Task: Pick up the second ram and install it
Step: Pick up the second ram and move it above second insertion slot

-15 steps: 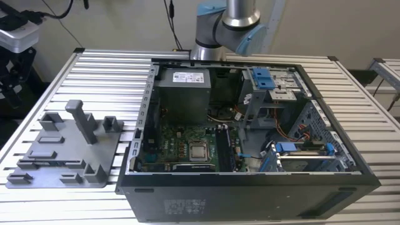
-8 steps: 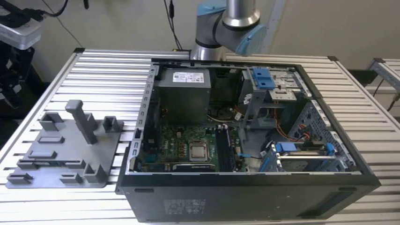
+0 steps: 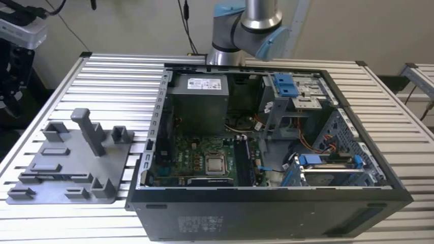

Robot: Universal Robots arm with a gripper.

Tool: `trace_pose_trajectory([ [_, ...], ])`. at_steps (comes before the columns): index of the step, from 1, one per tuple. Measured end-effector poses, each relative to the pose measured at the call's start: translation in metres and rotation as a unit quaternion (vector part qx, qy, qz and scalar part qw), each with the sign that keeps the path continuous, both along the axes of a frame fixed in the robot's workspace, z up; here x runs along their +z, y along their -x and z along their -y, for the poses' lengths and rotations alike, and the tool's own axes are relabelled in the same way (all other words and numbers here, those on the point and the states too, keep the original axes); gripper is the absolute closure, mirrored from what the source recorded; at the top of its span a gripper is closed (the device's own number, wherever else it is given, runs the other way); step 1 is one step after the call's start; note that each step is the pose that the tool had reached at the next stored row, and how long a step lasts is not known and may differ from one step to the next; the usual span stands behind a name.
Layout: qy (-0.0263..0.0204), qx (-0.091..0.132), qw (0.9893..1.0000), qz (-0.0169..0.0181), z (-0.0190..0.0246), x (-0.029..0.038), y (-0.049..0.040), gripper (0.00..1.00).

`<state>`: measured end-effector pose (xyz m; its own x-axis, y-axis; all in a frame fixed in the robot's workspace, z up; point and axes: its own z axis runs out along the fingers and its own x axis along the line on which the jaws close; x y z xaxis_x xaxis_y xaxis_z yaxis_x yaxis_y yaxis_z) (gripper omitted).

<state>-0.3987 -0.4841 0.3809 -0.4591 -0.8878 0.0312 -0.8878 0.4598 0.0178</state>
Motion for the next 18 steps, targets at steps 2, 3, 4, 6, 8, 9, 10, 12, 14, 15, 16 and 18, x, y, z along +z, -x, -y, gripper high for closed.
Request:
trace_pose_trajectory([
  [2, 0.0001, 0.013, 0.9999, 0.0000, -0.0001, 0.0000, 0.0002, 0.89],
  [3, 0.0001, 0.019, 0.9998, 0.0000, -0.0001, 0.0000, 0.0002, 0.89],
  [4, 0.0001, 0.025, 0.9997, 0.0000, -0.0002, 0.0000, 0.0003, 0.89],
  [6, 0.0001, 0.034, 0.9994, 0.0000, -0.0001, 0.0000, 0.0004, 0.89],
  [8, 0.0001, 0.041, 0.9991, 0.0000, -0.0001, 0.0000, 0.0005, 0.89],
  [9, 0.0001, 0.043, 0.9991, 0.0000, -0.0001, 0.0000, 0.0005, 0.89],
  [10, 0.0001, 0.043, 0.9991, 0.0000, -0.0001, 0.0000, 0.0004, 0.89],
  [12, 0.0001, 0.043, 0.9991, 0.0000, -0.0001, 0.0000, 0.0004, 0.89],
  [14, 0.0001, 0.043, 0.9991, 0.0001, -0.0001, 0.0000, 0.0004, 0.89],
  [15, 0.0001, 0.043, 0.9991, 0.0001, -0.0001, 0.0000, 0.0004, 0.89],
  [16, 0.0001, 0.043, 0.9991, 0.0001, -0.0001, 0.0000, 0.0005, 0.89],
  [18, 0.0001, 0.043, 0.9991, 0.0002, -0.0001, 0.0000, 0.0005, 0.89],
])
